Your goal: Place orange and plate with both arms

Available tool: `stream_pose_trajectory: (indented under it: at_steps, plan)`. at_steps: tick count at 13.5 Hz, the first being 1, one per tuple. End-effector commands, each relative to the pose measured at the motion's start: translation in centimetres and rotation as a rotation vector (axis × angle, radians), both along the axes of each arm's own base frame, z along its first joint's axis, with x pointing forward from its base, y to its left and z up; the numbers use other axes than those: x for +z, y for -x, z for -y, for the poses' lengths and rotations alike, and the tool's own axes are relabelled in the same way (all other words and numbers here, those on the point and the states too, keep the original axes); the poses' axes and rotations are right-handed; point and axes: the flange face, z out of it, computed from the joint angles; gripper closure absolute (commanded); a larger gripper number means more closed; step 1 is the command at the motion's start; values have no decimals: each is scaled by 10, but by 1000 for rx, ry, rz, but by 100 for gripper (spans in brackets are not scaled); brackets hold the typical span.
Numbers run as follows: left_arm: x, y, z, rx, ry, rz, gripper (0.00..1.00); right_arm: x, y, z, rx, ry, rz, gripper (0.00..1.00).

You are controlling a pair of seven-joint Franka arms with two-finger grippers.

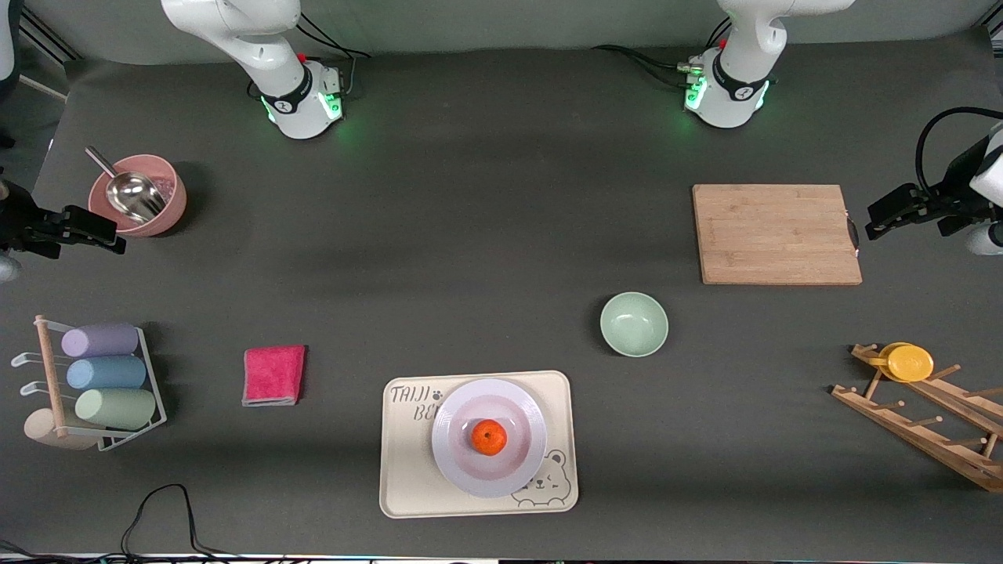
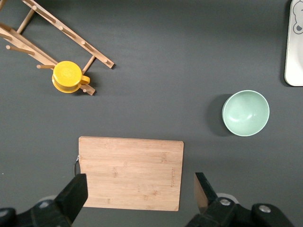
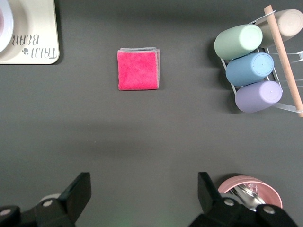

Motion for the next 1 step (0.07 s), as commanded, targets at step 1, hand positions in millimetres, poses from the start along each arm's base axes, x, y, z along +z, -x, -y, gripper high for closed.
stream_pose_trajectory:
  at_steps: [1]
  plan:
    - [1, 3, 0, -14, 15, 2, 0, 2, 3, 3, -25, 8, 11, 0]
